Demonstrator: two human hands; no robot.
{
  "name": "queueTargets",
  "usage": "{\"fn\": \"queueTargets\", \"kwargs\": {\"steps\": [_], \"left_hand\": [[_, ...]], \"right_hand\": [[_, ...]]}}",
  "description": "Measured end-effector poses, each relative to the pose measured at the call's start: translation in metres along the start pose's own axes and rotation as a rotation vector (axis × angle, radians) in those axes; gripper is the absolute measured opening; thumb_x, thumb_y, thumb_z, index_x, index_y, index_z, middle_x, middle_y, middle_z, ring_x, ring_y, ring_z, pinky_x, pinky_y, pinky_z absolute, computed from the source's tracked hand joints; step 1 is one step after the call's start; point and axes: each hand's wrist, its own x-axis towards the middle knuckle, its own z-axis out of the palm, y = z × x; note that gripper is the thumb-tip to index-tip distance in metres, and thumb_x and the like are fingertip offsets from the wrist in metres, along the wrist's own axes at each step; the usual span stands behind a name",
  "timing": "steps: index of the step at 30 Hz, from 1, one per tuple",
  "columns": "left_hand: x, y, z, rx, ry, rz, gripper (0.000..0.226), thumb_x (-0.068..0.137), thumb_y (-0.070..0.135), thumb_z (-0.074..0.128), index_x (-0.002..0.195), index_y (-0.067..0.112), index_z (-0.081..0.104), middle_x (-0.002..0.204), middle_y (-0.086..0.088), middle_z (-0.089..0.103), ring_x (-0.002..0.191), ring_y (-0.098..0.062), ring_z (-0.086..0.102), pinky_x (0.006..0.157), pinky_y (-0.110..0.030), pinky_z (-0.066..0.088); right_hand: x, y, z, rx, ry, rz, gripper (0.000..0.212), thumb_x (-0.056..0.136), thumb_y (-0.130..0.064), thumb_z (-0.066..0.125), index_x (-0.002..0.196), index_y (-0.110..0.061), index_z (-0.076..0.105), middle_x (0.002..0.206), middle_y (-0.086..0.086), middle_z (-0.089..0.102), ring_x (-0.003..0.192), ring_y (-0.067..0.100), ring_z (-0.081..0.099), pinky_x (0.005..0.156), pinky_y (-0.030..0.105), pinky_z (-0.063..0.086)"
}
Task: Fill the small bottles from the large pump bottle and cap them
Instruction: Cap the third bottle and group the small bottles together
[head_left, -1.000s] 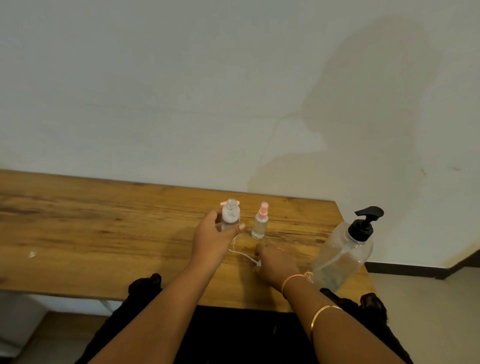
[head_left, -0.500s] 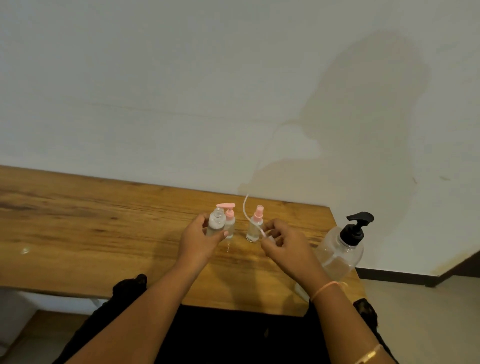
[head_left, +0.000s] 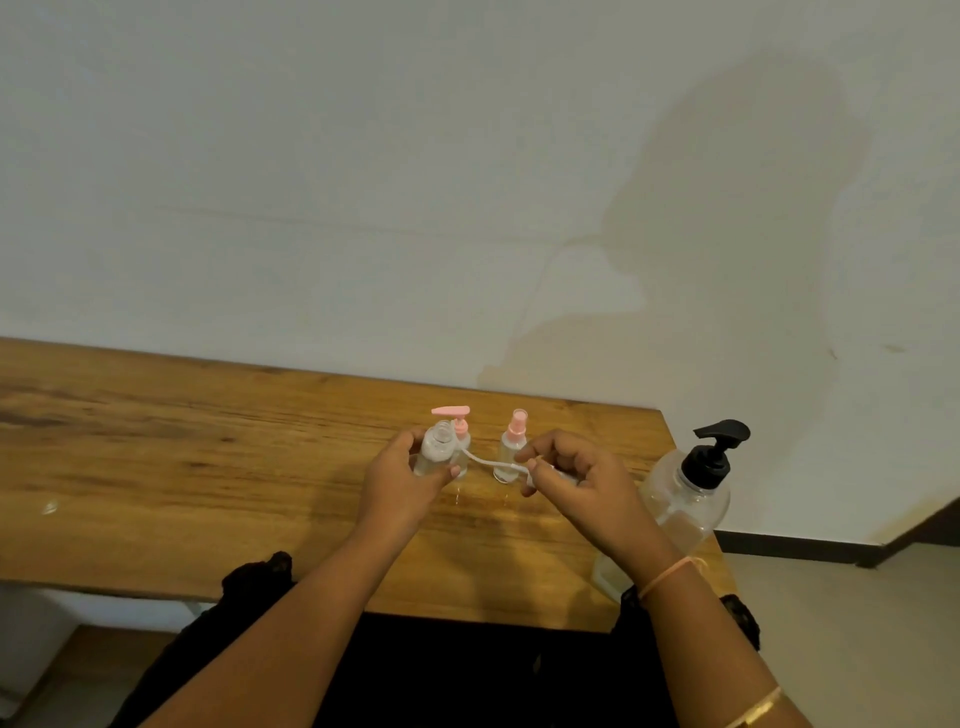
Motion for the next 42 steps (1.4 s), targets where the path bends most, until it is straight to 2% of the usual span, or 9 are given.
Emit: {"fn": "queueTargets", "kwargs": {"steps": [5,14,17,20,23,27,34,39,42], "left_hand": [[0.0,0.001,0.0,0.022,-0.009,0.03,0.037,0.076,0.012,0.076,0.105,0.022,0.055,0.104,0.009,0.056,0.098,-0.012,0.052,0.067,-0.018,0.04],[0.0,0.0,0.004,0.019,-0.02,0.059,0.035,0.074,0.011,0.077,0.098,0.024,0.056,0.1,0.009,0.059,0.095,-0.012,0.055,0.067,-0.017,0.042],[0.0,-0.001,0.004,0.055,-0.04,0.088,0.034,0.073,0.012,0.078,0.096,0.025,0.057,0.097,0.012,0.06,0.092,-0.01,0.056,0.07,-0.021,0.048],[-0.002,-0.003,0.005,0.097,-0.078,0.13,0.034,0.073,0.013,0.079,0.097,0.026,0.059,0.101,0.009,0.064,0.093,-0.01,0.059,0.077,-0.029,0.051],[-0.005,-0.004,0.008,0.149,-0.133,0.179,0.034,0.071,0.013,0.08,0.095,0.029,0.06,0.102,0.009,0.065,0.094,-0.01,0.06,0.076,-0.025,0.047],[-0.009,-0.002,0.012,0.241,-0.192,0.238,0.033,0.07,0.017,0.08,0.096,0.027,0.062,0.099,0.013,0.062,0.09,-0.004,0.056,0.069,-0.015,0.039],[-0.009,-0.004,0.019,0.134,-0.229,0.18,0.038,0.069,0.016,0.081,0.096,0.032,0.06,0.102,0.007,0.065,0.098,-0.011,0.06,0.084,-0.035,0.052],[-0.01,-0.004,0.022,0.114,-0.246,0.15,0.036,0.07,0.016,0.081,0.098,0.027,0.061,0.102,0.006,0.066,0.096,-0.011,0.06,0.084,-0.036,0.052],[-0.011,-0.004,0.023,0.121,-0.248,0.151,0.037,0.07,0.016,0.081,0.101,0.024,0.063,0.101,0.007,0.066,0.096,-0.011,0.06,0.083,-0.034,0.052]], "right_hand": [[0.001,-0.002,-0.001,0.114,-0.031,0.018,0.015,0.094,-0.005,0.053,0.09,0.001,0.066,0.066,0.007,0.065,0.049,-0.003,0.05,0.049,0.007,0.036],[0.0,-0.006,-0.002,0.191,-0.01,0.078,0.018,0.095,-0.012,0.051,0.087,-0.008,0.066,0.06,0.008,0.063,0.044,0.008,0.041,0.041,0.017,0.032],[0.002,-0.005,-0.002,0.249,0.085,0.123,0.018,0.096,-0.018,0.051,0.089,-0.006,0.062,0.054,0.011,0.06,0.036,0.009,0.039,0.036,0.017,0.029],[0.005,-0.001,-0.001,0.164,0.239,0.118,0.022,0.092,-0.031,0.057,0.081,-0.011,0.058,0.045,-0.003,0.054,0.035,0.007,0.043,0.038,0.02,0.034],[0.006,0.005,0.001,-0.037,0.327,0.023,0.033,0.078,-0.052,0.059,0.078,-0.019,0.058,0.056,-0.003,0.056,0.047,0.008,0.047,0.045,0.027,0.041],[0.008,0.011,0.002,-0.206,0.271,-0.18,0.012,0.083,-0.028,0.07,0.087,-0.026,0.059,0.082,-0.012,0.06,0.071,0.006,0.055,0.057,0.016,0.044],[0.009,0.015,0.005,-0.36,0.074,-0.342,0.032,0.085,-0.007,0.068,0.111,-0.024,0.062,0.107,-0.016,0.06,0.099,0.0,0.055,0.08,0.016,0.048],[0.011,0.014,0.005,-0.362,0.014,-0.332,0.047,0.086,-0.002,0.064,0.12,-0.034,0.055,0.113,-0.027,0.053,0.107,-0.014,0.047,0.087,0.008,0.042],[0.009,0.011,0.004,-0.249,0.003,-0.252,0.055,0.087,-0.002,0.063,0.118,-0.044,0.048,0.111,-0.026,0.059,0.108,-0.004,0.054,0.084,0.013,0.045]]}}
